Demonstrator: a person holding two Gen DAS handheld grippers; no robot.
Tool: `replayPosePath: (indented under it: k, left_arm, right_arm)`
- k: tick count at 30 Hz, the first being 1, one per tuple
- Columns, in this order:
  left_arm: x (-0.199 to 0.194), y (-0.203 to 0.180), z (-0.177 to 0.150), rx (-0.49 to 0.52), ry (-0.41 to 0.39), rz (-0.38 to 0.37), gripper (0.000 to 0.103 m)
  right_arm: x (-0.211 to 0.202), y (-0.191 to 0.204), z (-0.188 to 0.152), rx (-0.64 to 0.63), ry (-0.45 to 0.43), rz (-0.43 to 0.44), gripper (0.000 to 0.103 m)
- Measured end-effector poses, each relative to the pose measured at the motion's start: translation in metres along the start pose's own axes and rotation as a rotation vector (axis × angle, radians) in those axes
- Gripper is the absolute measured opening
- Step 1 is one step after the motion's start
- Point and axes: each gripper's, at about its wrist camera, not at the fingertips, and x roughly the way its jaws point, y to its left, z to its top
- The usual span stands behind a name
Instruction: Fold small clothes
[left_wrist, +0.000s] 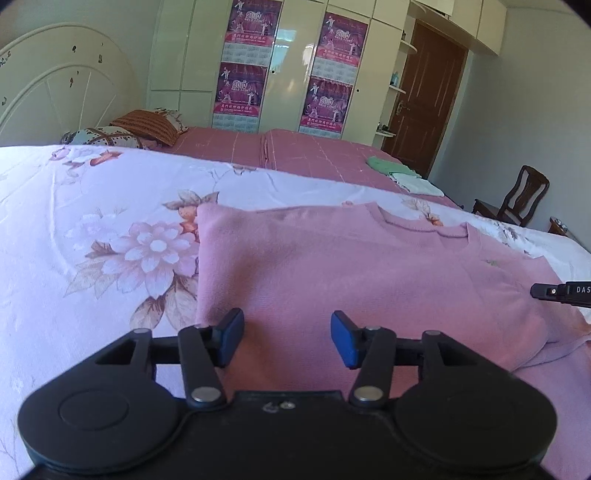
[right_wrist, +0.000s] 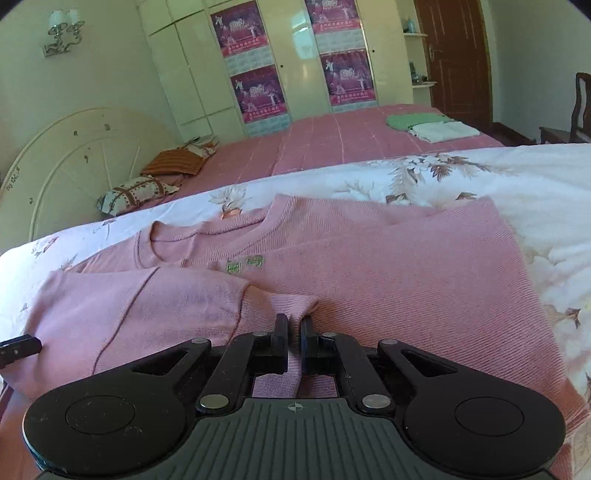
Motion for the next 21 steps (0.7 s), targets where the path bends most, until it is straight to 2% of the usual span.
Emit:
replayPosePath:
  k: [1, 3, 5, 7, 9, 10, 11, 13, 14, 15, 16, 18, 21]
  left_arm:
    - [-0.001, 0.000, 0.006, 0.010, -0.022, 0.004, 0.057]
    - [0.006, -0.001, 0.022, 0.038, -0.044, 0.005, 0.061]
    - [0.025, 0.000, 0.039, 0.047, -0.032, 0.000, 0.062]
    - [0.051, 0.003, 0.050, 0.037, 0.018, -0.033, 0.067]
    - [0.077, 0.011, 0.050, 0.025, 0.079, -0.011, 0.064]
    - [0.081, 0.014, 0.048, 0.030, 0.065, -0.019, 0.064]
    - [0.081, 0.016, 0.046, 0.032, 0.054, -0.024, 0.064]
    - [0.072, 0.012, 0.047, 0.040, 0.053, -0.009, 0.065]
    - [0.063, 0.009, 0.048, 0.031, 0.027, 0.007, 0.066]
    - [0.055, 0.007, 0.048, 0.016, 0.002, 0.004, 0.072]
    - [0.050, 0.004, 0.048, 0.004, -0.010, -0.011, 0.074]
    - [0.043, -0.006, 0.047, -0.003, -0.014, -0.006, 0.074]
    - [0.047, -0.011, 0.031, -0.013, 0.028, 0.048, 0.074]
  right_arm:
    - [-0.008, -0.001, 0.002, 0.012, -0.038, -0.029, 0.003]
    - [-0.018, -0.002, 0.007, 0.018, -0.097, -0.013, 0.003]
    - [-0.013, 0.001, 0.012, -0.002, -0.089, 0.006, 0.003]
    - [-0.003, 0.007, 0.017, -0.031, -0.081, 0.018, 0.003]
    - [0.011, 0.012, 0.018, -0.059, -0.061, 0.015, 0.003]
    - [0.022, 0.012, 0.018, -0.070, -0.027, -0.003, 0.003]
    - [0.034, 0.011, 0.018, -0.077, 0.013, -0.038, 0.003]
    - [0.040, 0.004, 0.018, -0.059, 0.007, -0.037, 0.003]
    - [0.039, 0.003, 0.021, -0.047, 0.012, -0.041, 0.003]
    - [0.031, 0.003, 0.023, -0.041, -0.013, -0.052, 0.003]
    - [0.021, 0.006, 0.024, -0.050, -0.057, -0.030, 0.003]
    - [0.010, 0.019, 0.024, -0.099, -0.093, 0.035, 0.003]
    - [0.018, 0.042, 0.021, -0.156, -0.048, 0.110, 0.003]
